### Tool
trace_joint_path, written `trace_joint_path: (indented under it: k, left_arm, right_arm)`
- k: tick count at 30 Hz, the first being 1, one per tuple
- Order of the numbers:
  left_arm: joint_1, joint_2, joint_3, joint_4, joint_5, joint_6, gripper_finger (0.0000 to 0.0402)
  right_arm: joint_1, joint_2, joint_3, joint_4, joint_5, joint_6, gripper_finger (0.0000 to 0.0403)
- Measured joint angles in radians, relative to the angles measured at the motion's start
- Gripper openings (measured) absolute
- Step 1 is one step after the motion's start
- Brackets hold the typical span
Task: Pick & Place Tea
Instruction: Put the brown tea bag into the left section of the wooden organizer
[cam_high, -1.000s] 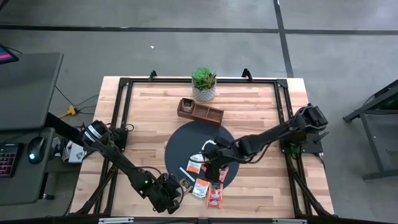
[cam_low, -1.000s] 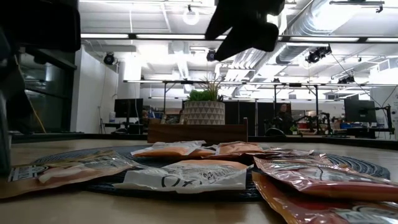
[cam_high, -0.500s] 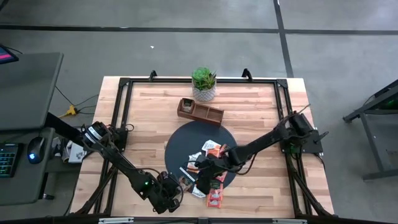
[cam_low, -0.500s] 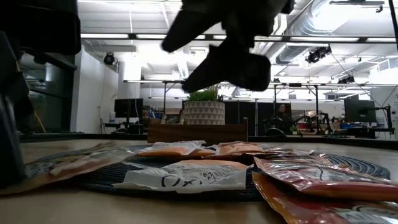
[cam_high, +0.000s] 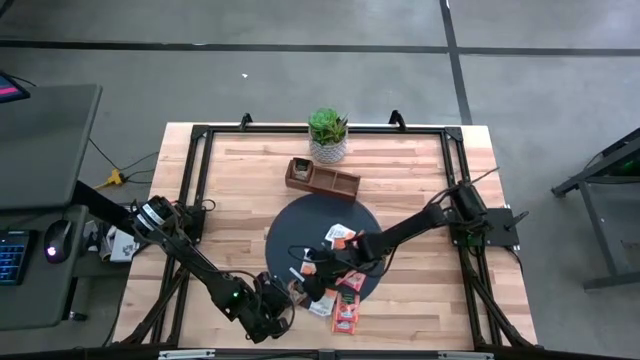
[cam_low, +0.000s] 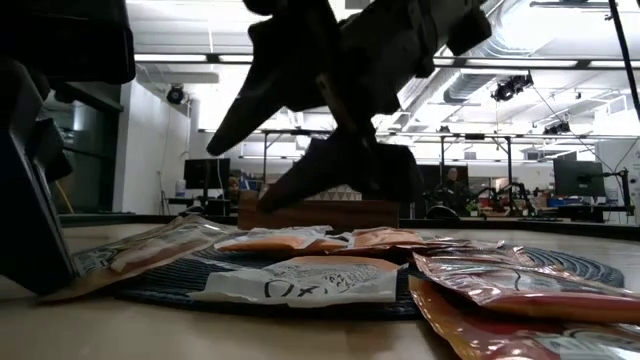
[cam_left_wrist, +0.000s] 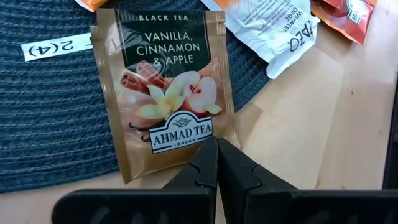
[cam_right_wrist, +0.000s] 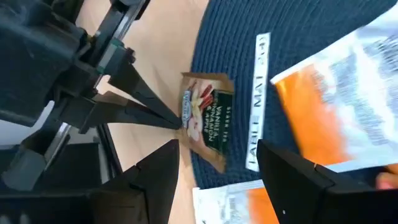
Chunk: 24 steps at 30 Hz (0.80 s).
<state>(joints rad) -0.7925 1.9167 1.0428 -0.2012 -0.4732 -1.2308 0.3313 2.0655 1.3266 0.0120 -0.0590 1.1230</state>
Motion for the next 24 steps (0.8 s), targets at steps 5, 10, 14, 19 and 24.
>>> trace_joint_path:
  k: [5, 10, 14, 19, 24]
  left_arm:
    - [0.0, 0.0, -0.001, 0.006, -0.012, 0.0, 0.0]
    - [0.0, 0.001, -0.001, 0.013, -0.013, 0.004, 0.0]
    - [0.0, 0.001, -0.001, 0.014, -0.013, 0.004, 0.0]
    - [0.0, 0.001, -0.002, 0.018, -0.016, 0.004, 0.0]
    - [0.0, 0.001, -0.002, 0.019, -0.016, 0.004, 0.0]
  right_arm:
    - [0.002, 0.024, 0.0, 0.025, -0.001, 0.029, 0.0211]
    - [0.004, 0.026, 0.0, 0.028, 0.018, 0.025, 0.0211]
    - [0.003, 0.026, 0.0, 0.03, 0.026, 0.024, 0.0211]
    - [0.007, 0.026, 0.0, 0.031, 0.028, 0.023, 0.0211]
    - [0.01, 0.026, 0.0, 0.031, 0.035, 0.022, 0.0211]
